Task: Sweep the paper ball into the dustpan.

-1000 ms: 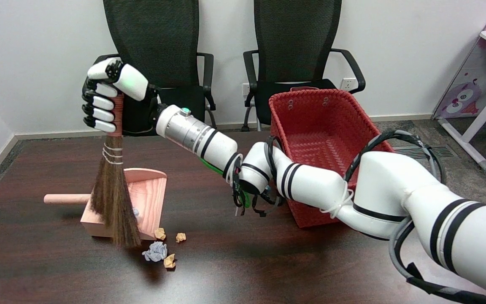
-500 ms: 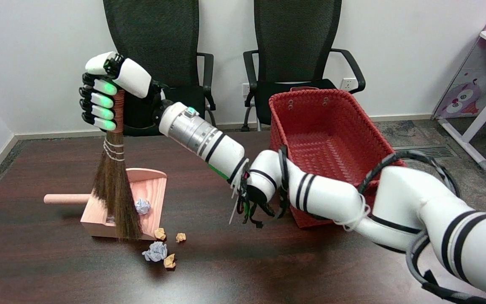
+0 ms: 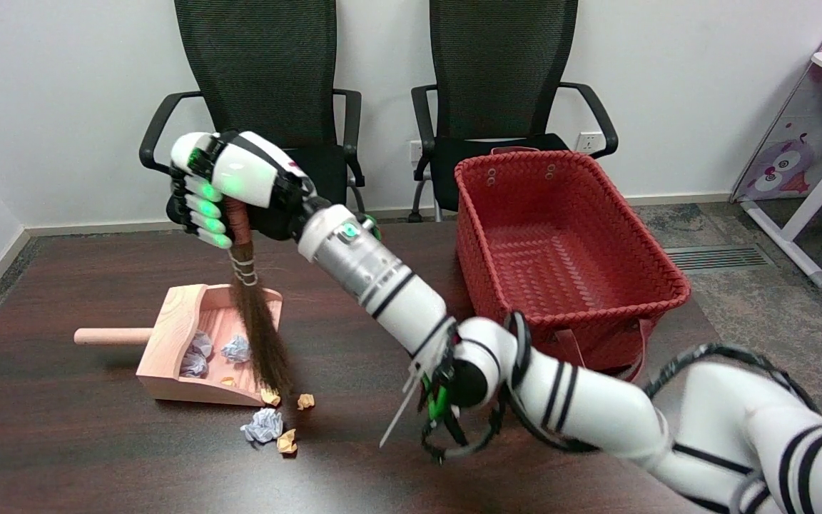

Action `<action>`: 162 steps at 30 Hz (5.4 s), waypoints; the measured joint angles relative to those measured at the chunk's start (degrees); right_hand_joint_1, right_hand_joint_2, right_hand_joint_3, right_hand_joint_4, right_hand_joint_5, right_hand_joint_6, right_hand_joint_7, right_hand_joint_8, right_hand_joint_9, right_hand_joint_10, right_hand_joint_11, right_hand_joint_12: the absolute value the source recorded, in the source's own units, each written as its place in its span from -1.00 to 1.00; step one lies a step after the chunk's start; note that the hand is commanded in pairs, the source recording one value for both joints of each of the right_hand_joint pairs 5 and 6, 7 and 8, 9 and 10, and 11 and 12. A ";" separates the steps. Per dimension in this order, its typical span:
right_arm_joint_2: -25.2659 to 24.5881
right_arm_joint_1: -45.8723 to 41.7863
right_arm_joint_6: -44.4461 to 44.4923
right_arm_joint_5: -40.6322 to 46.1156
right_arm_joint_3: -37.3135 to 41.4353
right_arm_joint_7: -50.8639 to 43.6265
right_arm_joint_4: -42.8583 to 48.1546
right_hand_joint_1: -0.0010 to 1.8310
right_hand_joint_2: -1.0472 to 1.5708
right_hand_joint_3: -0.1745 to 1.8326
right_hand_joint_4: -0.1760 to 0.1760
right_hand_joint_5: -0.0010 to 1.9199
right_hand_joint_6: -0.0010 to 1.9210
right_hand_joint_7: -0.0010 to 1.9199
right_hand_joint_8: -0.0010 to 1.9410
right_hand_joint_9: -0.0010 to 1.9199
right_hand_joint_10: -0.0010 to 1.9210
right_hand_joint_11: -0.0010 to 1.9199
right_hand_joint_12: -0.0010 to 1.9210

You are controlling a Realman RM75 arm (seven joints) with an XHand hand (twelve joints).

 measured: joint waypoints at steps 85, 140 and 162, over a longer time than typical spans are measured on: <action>8.84 -12.84 6.26 20.88 -9.23 -3.54 -13.63 -0.09 0.83 0.70 0.11 1.00 1.00 1.00 0.98 1.00 1.00 1.00 1.00; 15.77 1.88 8.53 5.35 -12.52 -0.72 -6.48 -0.10 0.96 0.46 0.07 1.00 1.00 1.00 0.98 1.00 1.00 1.00 1.00; 18.51 7.39 8.99 1.06 -14.48 2.06 -6.86 -0.09 0.92 0.59 0.05 1.00 1.00 1.00 0.98 1.00 1.00 1.00 1.00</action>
